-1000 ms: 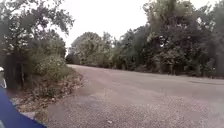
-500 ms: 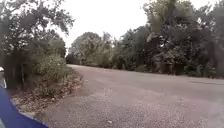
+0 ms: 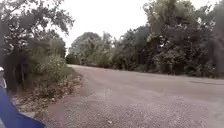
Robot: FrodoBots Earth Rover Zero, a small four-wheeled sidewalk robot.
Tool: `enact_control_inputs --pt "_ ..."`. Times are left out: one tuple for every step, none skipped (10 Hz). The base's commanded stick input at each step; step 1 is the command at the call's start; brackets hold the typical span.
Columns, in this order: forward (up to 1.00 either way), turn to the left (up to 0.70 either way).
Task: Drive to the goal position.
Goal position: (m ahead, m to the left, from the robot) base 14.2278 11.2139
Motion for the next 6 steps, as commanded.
enact_control_inputs --pt "0.04 0.00" --pt "0.04 0.00" --pt "0.04 0.00" --pt "0.04 0.00" --pt "0.04 0.00" --pt "0.04 0.00"
